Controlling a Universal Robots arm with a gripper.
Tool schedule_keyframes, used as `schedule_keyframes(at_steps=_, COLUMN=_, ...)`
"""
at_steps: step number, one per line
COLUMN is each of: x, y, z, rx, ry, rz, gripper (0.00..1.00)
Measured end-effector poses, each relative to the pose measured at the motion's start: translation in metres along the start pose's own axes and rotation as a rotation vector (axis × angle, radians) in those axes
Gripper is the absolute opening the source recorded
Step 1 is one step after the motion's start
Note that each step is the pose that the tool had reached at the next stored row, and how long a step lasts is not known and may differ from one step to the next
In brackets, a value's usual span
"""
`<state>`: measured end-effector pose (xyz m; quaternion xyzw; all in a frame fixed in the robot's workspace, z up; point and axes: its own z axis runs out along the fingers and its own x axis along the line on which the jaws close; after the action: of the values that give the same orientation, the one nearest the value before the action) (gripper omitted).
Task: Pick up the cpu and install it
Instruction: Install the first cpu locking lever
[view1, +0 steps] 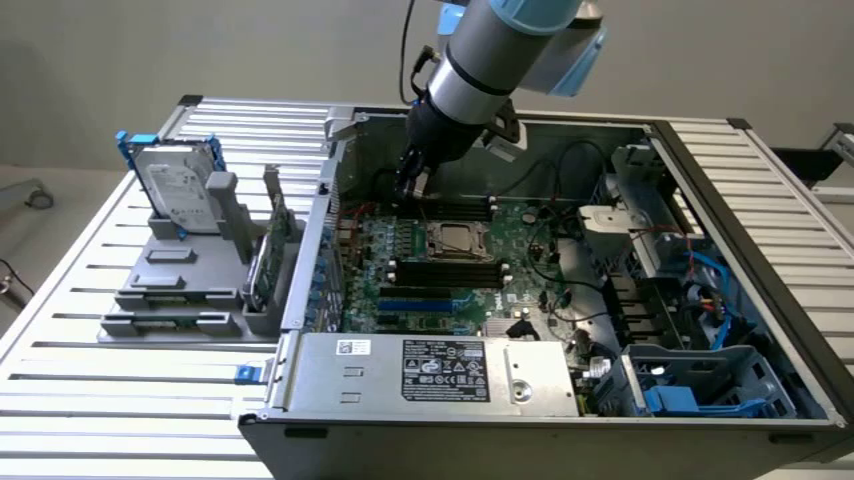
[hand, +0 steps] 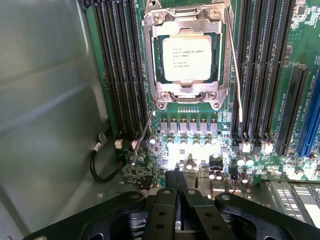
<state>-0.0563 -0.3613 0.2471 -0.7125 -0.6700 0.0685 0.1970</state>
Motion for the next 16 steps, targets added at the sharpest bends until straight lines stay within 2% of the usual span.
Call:
schedule_keyframes(at_steps=3, x=0.0, y=-0.0011, z=0.0004, rx=0.0001, ry=-0.0002, rz=0.0, gripper=0.11)
schedule_keyframes(at_steps=8, x=-0.001, y=-0.0087, z=0.0027, rx=-0.0015, ry=0.0019, rz=0.005, gripper=0.11)
schedule_keyframes(at_steps=12, x=-0.001, y=-0.0108, z=0.0035, rx=-0.009, ry=0.012, rz=0.029, gripper=0.11)
schedule_keyframes(at_steps=16, x=-0.001, y=-0.0116, z=0.0038, rx=-0.0194, ry=0.0243, rz=0.058, gripper=0.11)
